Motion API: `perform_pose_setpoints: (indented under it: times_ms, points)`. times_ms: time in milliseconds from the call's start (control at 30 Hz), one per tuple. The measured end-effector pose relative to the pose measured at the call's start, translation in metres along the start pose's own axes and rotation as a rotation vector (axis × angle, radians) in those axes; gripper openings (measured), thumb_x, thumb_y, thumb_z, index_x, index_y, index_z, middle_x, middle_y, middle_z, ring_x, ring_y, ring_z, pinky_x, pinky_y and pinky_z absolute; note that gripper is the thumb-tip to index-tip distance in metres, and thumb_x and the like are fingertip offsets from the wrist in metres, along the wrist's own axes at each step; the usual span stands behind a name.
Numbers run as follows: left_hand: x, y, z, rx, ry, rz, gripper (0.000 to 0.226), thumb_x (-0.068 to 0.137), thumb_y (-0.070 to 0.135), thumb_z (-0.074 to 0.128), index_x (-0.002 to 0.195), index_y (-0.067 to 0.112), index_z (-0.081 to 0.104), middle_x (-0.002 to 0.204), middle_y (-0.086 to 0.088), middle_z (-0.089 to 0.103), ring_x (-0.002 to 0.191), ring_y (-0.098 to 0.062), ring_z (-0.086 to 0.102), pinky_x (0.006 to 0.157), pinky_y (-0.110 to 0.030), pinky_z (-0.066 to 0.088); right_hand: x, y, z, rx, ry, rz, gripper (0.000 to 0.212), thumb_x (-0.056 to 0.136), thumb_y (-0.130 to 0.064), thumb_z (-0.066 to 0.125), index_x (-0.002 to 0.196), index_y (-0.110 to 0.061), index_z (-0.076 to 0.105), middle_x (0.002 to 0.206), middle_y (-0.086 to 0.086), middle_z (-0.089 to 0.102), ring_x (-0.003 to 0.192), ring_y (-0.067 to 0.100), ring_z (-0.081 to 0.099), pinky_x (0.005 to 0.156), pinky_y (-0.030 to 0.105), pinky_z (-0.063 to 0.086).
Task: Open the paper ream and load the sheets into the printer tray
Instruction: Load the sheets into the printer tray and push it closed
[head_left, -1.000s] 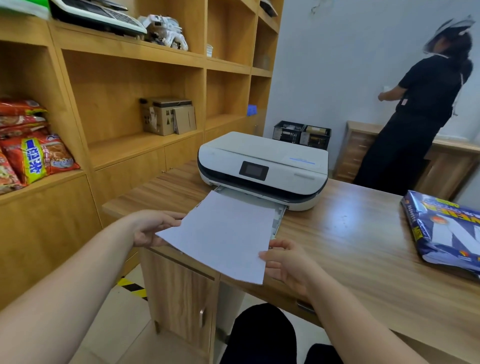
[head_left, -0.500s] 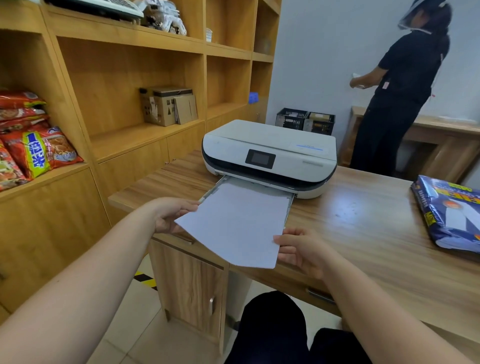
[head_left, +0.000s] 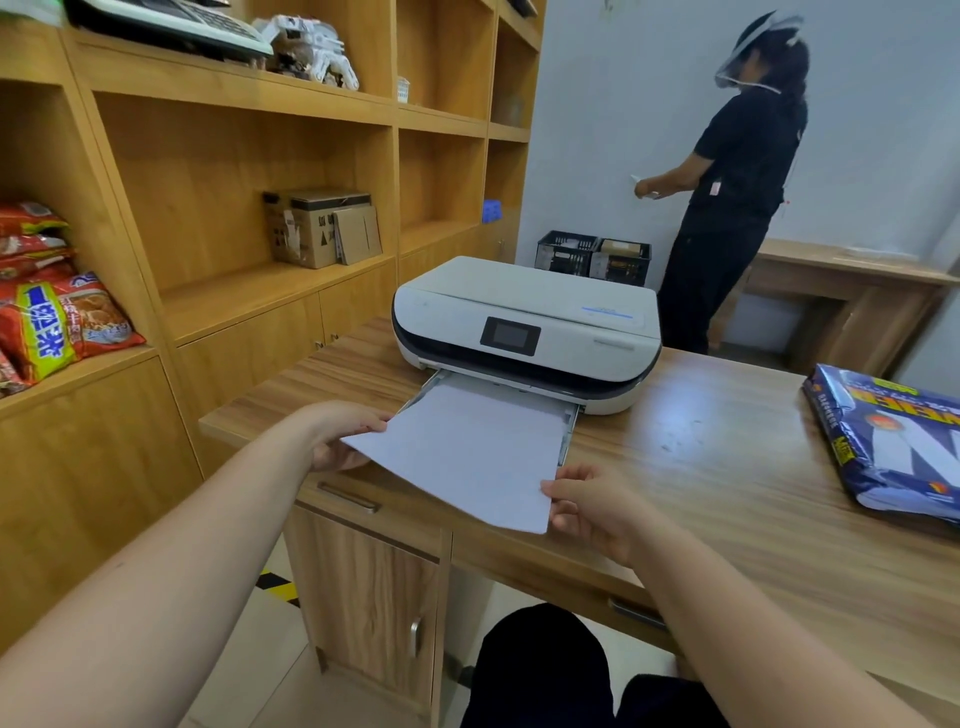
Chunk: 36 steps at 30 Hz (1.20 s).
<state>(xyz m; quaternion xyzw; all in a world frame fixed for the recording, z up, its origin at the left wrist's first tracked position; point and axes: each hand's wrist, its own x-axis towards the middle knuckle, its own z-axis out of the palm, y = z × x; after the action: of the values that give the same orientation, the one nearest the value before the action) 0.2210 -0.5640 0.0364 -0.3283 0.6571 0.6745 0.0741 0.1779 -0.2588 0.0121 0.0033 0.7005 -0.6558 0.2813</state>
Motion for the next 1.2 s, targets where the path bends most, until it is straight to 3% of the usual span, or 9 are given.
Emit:
perform_pose_setpoints:
  times_ms: [67, 167, 300, 467, 600, 733, 900, 1067, 1200]
  points:
    - [0.006, 0.002, 0.001, 0.016, 0.014, -0.012, 0.026, 0.091, 0.001, 0.055, 0.112, 0.01, 0.068, 0.109, -0.009, 0.071, 0.084, -0.016, 0.066, 0.062, -0.023, 0.057, 0.002, 0.0, 0.0, 0.026, 0.018, -0.006, 0.028, 0.089, -0.005, 0.065, 0.114, -0.001, 0.053, 0.097, 0.025, 0.066, 0.063, 0.021, 0.062, 0.047, 0.022, 0.052]
    - [0.012, 0.005, 0.005, 0.025, 0.033, -0.028, 0.026, 0.092, 0.002, 0.055, 0.111, 0.011, 0.069, 0.112, -0.009, 0.07, 0.083, -0.015, 0.066, 0.05, -0.021, 0.057, 0.002, -0.001, 0.001, 0.081, 0.008, -0.004, 0.033, 0.089, -0.008, 0.065, 0.117, -0.003, 0.049, 0.085, 0.017, 0.057, 0.047, 0.015, 0.058, 0.049, 0.025, 0.053]
    - [0.018, 0.009, 0.008, 0.024, 0.052, -0.018, 0.026, 0.09, 0.001, 0.056, 0.11, 0.009, 0.07, 0.103, -0.011, 0.072, 0.085, -0.017, 0.067, 0.05, -0.021, 0.057, -0.004, -0.001, -0.001, 0.135, -0.077, 0.041, 0.038, 0.085, 0.0, 0.067, 0.116, -0.004, 0.045, 0.077, 0.016, 0.057, 0.051, 0.018, 0.057, 0.048, 0.026, 0.054]
    - [0.01, 0.013, 0.015, -0.034, 0.034, -0.013, 0.012, 0.089, 0.004, 0.062, 0.098, -0.001, 0.067, 0.072, -0.01, 0.072, 0.066, -0.019, 0.068, 0.048, -0.024, 0.056, 0.001, 0.001, -0.003, 0.216, -0.088, 0.041, 0.046, 0.085, 0.009, 0.063, 0.124, -0.004, 0.043, 0.083, 0.019, 0.061, 0.051, 0.02, 0.063, 0.044, 0.023, 0.053]
    - [0.004, 0.011, 0.008, -0.106, 0.001, -0.029, 0.014, 0.088, 0.001, 0.061, 0.101, 0.0, 0.067, 0.093, -0.014, 0.069, 0.079, -0.021, 0.066, 0.051, -0.028, 0.057, 0.008, 0.001, -0.005, 0.231, -0.074, 0.026, 0.049, 0.085, 0.01, 0.061, 0.128, -0.006, 0.043, 0.093, 0.021, 0.06, 0.051, 0.019, 0.063, 0.044, 0.022, 0.052]
    - [0.001, 0.004, 0.003, -0.096, -0.007, -0.053, 0.021, 0.085, -0.005, 0.06, 0.101, 0.005, 0.07, 0.1, -0.013, 0.064, 0.079, -0.02, 0.062, 0.046, -0.024, 0.057, 0.017, -0.001, -0.007, 0.251, -0.06, 0.016, 0.048, 0.086, 0.009, 0.059, 0.13, -0.005, 0.043, 0.096, 0.021, 0.06, 0.05, 0.018, 0.062, 0.043, 0.022, 0.052]
    - [0.0, 0.005, 0.008, -0.076, 0.003, -0.033, 0.027, 0.088, -0.009, 0.054, 0.106, 0.006, 0.067, 0.101, -0.014, 0.059, 0.082, -0.021, 0.062, 0.054, -0.026, 0.058, 0.019, -0.001, -0.007, 0.245, -0.062, 0.008, 0.048, 0.087, 0.004, 0.062, 0.131, -0.004, 0.043, 0.096, 0.021, 0.058, 0.05, 0.019, 0.062, 0.043, 0.023, 0.052]
    - [0.007, 0.012, 0.016, -0.035, 0.04, -0.027, 0.029, 0.091, -0.009, 0.052, 0.112, 0.006, 0.065, 0.114, -0.016, 0.057, 0.083, -0.023, 0.063, 0.052, -0.026, 0.058, 0.011, -0.003, -0.007, 0.22, -0.165, 0.028, 0.062, 0.084, 0.005, 0.065, 0.137, -0.012, 0.037, 0.103, 0.031, 0.067, 0.063, 0.026, 0.069, 0.051, 0.027, 0.056]
    - [0.01, 0.016, 0.019, -0.054, 0.036, -0.017, 0.026, 0.092, -0.008, 0.051, 0.111, 0.004, 0.064, 0.104, -0.016, 0.059, 0.082, -0.024, 0.062, 0.053, -0.027, 0.058, 0.015, -0.004, -0.005, 0.259, -0.132, 0.038, 0.07, 0.083, 0.016, 0.06, 0.141, -0.013, 0.033, 0.1, 0.032, 0.068, 0.076, 0.032, 0.073, 0.058, 0.031, 0.058]
